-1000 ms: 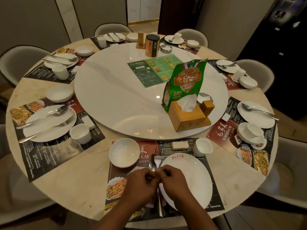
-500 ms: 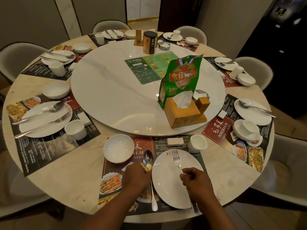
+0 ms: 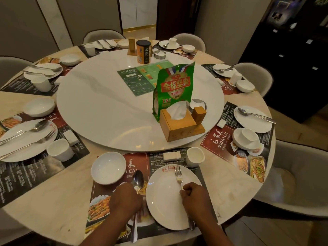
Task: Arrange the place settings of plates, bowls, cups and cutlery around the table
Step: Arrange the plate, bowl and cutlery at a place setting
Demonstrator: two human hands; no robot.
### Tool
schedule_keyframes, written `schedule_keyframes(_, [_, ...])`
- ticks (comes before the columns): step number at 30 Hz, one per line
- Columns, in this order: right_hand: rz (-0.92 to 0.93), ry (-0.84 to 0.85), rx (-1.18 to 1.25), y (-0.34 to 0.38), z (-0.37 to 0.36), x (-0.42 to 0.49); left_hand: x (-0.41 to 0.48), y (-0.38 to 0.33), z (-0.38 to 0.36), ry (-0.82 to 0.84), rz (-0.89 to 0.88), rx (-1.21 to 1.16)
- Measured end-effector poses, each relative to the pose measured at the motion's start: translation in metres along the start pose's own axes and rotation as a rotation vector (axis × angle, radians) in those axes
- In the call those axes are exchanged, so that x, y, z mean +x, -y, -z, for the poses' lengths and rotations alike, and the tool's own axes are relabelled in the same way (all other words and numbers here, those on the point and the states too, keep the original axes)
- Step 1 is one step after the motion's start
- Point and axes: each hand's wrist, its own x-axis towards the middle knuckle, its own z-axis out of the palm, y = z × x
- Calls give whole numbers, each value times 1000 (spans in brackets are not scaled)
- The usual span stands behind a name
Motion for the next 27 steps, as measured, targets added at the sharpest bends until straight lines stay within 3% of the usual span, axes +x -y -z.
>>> schedule_keyframes(7, [66, 24, -85, -3, 1, 2, -5, -10, 4, 4, 8, 72])
schedule_keyframes(19, [94, 22, -103, -10, 1, 5, -2, -6, 17, 79, 40, -118])
schedule_keyframes(23, [87, 25, -97, -10, 3, 7, -5, -7, 29, 108, 130, -309])
schedule_keyframes(27, [83, 16, -86, -12, 3, 8, -12, -23, 43, 119, 215, -646])
